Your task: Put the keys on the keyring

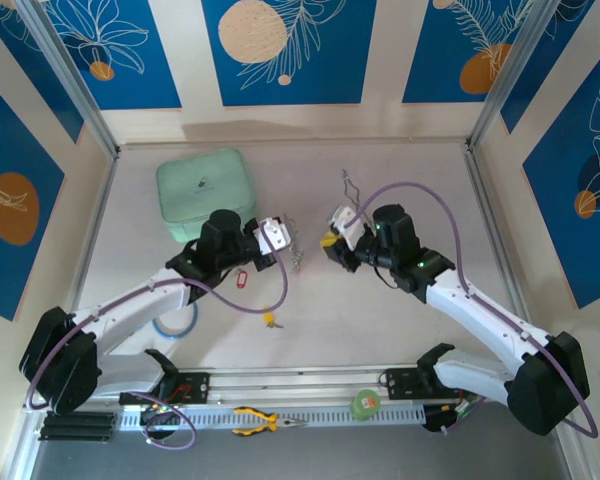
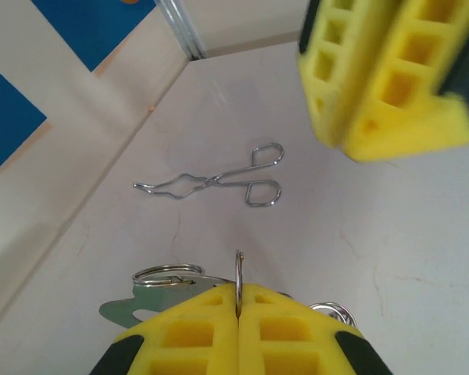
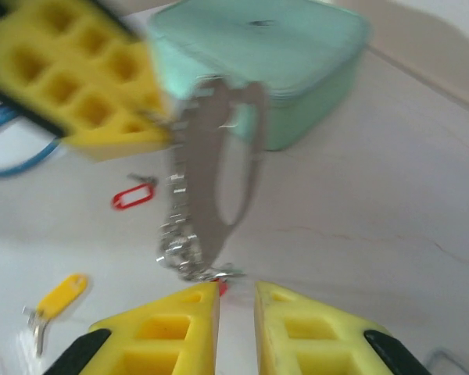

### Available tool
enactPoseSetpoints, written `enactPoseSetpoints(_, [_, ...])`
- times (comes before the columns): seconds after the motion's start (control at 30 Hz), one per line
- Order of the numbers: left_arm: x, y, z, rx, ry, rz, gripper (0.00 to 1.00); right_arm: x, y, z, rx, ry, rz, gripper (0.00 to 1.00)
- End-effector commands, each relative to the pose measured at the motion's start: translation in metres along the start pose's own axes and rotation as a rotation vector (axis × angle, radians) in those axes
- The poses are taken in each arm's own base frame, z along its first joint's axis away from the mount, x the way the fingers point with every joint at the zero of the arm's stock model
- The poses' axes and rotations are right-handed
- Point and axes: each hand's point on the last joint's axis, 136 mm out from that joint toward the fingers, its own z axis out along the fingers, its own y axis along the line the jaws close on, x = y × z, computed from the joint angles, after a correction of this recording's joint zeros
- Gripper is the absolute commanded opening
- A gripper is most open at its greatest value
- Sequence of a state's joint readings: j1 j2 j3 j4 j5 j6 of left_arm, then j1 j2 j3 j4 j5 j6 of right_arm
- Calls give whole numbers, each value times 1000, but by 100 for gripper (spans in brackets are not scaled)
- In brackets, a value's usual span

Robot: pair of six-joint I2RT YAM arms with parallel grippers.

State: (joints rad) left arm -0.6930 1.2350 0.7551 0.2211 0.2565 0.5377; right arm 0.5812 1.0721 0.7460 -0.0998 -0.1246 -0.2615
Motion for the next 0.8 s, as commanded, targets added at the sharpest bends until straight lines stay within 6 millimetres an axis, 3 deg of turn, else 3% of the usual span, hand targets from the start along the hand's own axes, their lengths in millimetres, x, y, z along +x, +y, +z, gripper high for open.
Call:
enactPoseSetpoints(0.0, [-20, -1, -6, -47, -92, 230, 0, -7, 34, 0, -121, -88, -279, 22])
enactPoseSetpoints(0.4, [-19, 4, -6, -89, -94, 250, 0, 20, 63, 7, -194, -16, -374, 22])
enactPoseSetpoints(0.53, [-11, 24, -5, -175, -25, 142, 0, 34, 79, 9, -225, 21, -307, 25])
enactPoseSetpoints(0.63, [5, 37, 1, -214, 66, 6, 0, 47, 96, 12, -246, 66, -160, 28])
enactPoseSetpoints(0.77, [17, 30, 11, -164, 131, -160, 0, 76, 131, 16, -286, 139, -58, 32])
